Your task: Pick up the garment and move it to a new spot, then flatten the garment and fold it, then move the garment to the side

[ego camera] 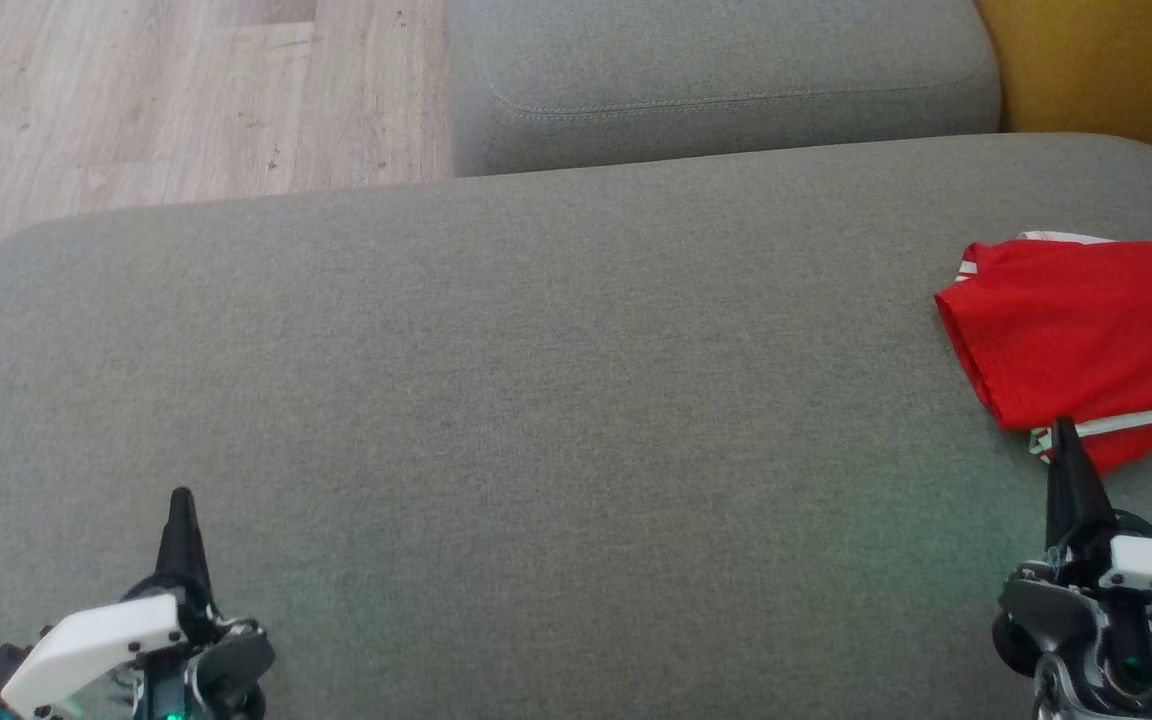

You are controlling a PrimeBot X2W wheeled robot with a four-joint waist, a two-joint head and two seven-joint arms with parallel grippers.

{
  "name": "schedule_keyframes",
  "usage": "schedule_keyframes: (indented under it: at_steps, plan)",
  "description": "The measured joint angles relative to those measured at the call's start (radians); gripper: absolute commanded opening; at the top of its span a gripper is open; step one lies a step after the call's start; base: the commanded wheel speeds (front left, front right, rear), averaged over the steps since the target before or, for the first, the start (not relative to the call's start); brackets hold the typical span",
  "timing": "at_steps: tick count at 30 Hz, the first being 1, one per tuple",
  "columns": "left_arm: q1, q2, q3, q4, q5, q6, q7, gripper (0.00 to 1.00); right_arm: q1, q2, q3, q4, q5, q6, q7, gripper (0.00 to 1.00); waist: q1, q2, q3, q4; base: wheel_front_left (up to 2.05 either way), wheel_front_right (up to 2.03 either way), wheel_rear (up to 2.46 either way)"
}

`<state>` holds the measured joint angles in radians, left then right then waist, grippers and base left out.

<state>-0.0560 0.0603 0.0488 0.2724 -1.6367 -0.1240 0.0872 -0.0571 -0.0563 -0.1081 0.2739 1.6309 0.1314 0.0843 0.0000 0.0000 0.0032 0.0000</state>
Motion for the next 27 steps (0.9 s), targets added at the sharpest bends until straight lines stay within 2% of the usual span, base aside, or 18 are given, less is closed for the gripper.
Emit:
schedule_keyframes:
  at_steps: [27]
  plan:
    - [0.0,-0.004,0.012,0.0,0.001,0.0,0.005,0.0,0.0,0.001,-0.006,0.001,-0.004,0.0,0.009,0.0,0.0,0.0,0.0,0.0,0.0,0.0,0.0]
